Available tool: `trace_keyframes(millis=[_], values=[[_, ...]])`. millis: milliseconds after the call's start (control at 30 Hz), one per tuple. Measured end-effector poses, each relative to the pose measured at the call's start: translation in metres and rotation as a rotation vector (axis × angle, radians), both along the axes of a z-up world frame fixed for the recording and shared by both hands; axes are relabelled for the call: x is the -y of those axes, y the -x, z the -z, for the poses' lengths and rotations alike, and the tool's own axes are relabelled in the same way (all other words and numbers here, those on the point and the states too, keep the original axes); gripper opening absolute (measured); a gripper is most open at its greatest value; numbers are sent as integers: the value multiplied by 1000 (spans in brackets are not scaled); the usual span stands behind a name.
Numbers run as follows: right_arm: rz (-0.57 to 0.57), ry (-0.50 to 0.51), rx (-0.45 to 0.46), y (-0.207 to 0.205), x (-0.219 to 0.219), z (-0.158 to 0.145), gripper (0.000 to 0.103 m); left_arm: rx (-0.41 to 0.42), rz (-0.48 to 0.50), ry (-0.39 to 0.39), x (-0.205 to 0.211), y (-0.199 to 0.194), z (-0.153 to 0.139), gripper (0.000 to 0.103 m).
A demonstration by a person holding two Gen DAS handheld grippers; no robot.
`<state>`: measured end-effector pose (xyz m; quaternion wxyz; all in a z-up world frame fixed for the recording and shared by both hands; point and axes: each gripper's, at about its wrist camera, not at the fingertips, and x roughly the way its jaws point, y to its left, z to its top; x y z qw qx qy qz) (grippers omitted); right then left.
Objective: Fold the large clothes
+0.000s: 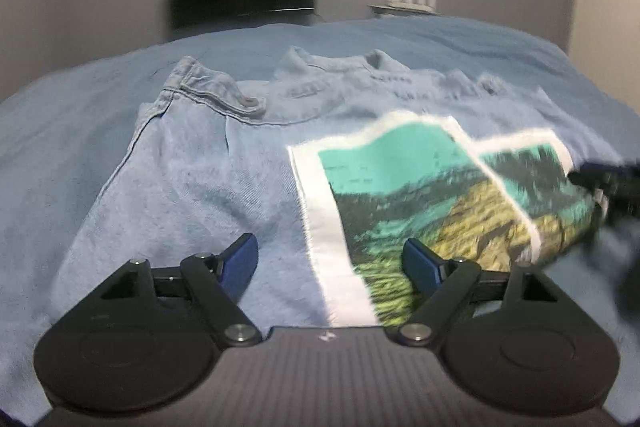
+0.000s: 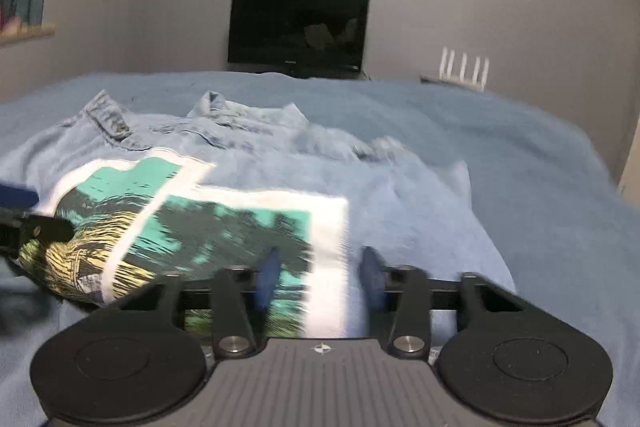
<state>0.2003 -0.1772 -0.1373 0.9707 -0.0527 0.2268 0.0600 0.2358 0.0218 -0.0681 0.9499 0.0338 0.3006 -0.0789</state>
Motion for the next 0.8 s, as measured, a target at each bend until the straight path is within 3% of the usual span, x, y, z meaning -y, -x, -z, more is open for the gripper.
trace_keyframes(millis=[200,333,367,467,500,600,700,800], values=[[23,-99,-18,-2,12,1,12,10,-8,25,-14,11,-6,78],[50,-170,-32,27,28,-5,14,-7,-68,52,-33,34,-13,79],[53,-169,-36,31,29,-7,17,-13,-72,66,-40,39,-15,79],[85,-137,-37,47,26,-16,45,-30,-135,70,-51,58,-21,88],[101,-131,-42,53,24,-17,49,-48,-164,70,-54,64,-21,88],[118,-140,-52,73,23,-26,49,-100,-203,153,-68,77,-23,88],[114,-163,-37,97,25,-36,52,-99,-245,249,-79,91,-31,88],[116,-191,-32,116,26,-44,57,-106,-271,295,-85,105,-36,88]])
